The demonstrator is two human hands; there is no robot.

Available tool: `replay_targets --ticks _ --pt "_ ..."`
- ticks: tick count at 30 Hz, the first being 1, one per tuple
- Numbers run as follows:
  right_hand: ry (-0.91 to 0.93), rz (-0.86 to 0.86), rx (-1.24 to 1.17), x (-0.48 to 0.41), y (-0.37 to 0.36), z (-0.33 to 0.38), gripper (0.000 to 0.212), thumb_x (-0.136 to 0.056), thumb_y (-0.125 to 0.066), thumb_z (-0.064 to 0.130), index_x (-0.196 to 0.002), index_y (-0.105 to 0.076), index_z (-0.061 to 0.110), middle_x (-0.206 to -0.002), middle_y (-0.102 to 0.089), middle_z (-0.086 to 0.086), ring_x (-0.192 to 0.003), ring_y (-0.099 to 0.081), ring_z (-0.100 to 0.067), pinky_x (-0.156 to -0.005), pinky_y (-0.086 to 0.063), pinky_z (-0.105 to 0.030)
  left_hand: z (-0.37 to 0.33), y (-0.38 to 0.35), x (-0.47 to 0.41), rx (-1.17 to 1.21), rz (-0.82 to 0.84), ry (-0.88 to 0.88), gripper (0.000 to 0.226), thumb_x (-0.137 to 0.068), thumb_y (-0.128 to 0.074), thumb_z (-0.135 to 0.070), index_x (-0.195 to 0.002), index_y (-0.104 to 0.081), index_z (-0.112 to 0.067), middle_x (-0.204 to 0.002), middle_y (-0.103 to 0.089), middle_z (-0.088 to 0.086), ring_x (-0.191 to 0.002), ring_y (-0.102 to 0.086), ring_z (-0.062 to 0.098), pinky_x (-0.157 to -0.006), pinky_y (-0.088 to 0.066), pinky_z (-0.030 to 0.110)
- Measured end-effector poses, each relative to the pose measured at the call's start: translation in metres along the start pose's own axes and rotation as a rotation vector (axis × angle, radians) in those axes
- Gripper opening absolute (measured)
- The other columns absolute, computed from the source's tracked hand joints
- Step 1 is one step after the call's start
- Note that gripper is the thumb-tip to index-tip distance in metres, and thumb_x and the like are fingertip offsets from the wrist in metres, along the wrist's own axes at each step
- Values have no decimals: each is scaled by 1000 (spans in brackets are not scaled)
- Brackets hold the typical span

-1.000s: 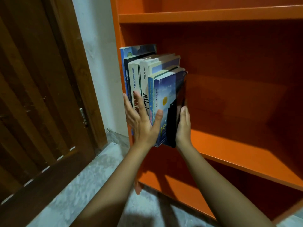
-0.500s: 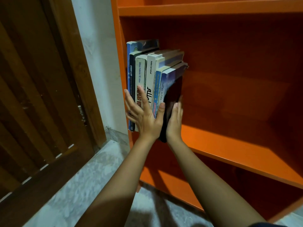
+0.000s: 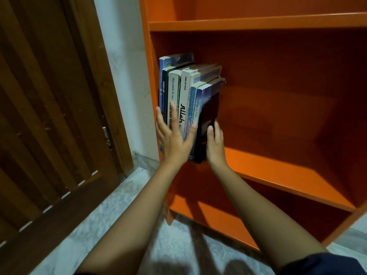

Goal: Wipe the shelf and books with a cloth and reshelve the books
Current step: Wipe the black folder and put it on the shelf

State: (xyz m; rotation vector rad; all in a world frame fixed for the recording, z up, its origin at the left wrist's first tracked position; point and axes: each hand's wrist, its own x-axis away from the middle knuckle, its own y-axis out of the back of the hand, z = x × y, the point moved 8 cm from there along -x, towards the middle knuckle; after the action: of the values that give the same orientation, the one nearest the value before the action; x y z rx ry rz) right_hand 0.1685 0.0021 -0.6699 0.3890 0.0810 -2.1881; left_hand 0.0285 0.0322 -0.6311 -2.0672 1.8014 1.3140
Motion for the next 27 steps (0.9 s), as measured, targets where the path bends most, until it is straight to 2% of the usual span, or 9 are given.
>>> replay_targets --ticks 4,7,10,18,23,27 --pt "72 -35 76 7 9 9 46 -101 -39 23 -144 -33 9 -149 -31 -11 -138 -29 -19 -96 -18 -6 0 4 1 -7 67 -2 80 -84 -31 -68 -149 3 -36 -157 14 9 -145 2 28 -111 -17 54" --pt "103 -27 119 12 14 13 44 -99 -44 21 -141 -38 7 -144 -37 -12 -134 -35 -21 -106 -26 -20 -1 8 2 -22 95 6 81 -86 -38 -65 -149 4 -37 -156 16 9 -145 4 28 -111 -17 55" --pt "151 -9 171 17 19 18 41 -97 -48 18 -137 -43 6 -138 -42 -12 -129 -40 -22 -108 -31 -30 -4 11 4 -36 112 22 82 -89 -45 -59 -149 4 -35 -156 15 11 -145 3 29 -111 -16 56" --pt "188 32 311 23 23 30 35 -94 -52 16 -128 -50 7 -129 -49 -11 -121 -45 -20 -95 -33 -23 -9 18 8 -129 162 45 84 -89 -47 -57 -150 5 -33 -156 8 13 -144 -4 31 -111 -19 55" --pt "209 65 374 29 25 39 31 -94 -53 17 -123 -53 7 -124 -51 -9 -117 -47 -19 -93 -36 -24 -13 29 11 -183 182 30 77 -91 -48 -54 -151 -7 -27 -155 -3 12 -143 -9 29 -111 -19 52" --pt "220 86 419 36 28 47 31 -94 -53 17 -123 -52 7 -124 -51 -9 -117 -46 -17 -90 -33 -19 -16 39 16 -242 182 -3 72 -92 -48 -51 -149 -17 -20 -152 -14 12 -140 -16 28 -111 -25 50"
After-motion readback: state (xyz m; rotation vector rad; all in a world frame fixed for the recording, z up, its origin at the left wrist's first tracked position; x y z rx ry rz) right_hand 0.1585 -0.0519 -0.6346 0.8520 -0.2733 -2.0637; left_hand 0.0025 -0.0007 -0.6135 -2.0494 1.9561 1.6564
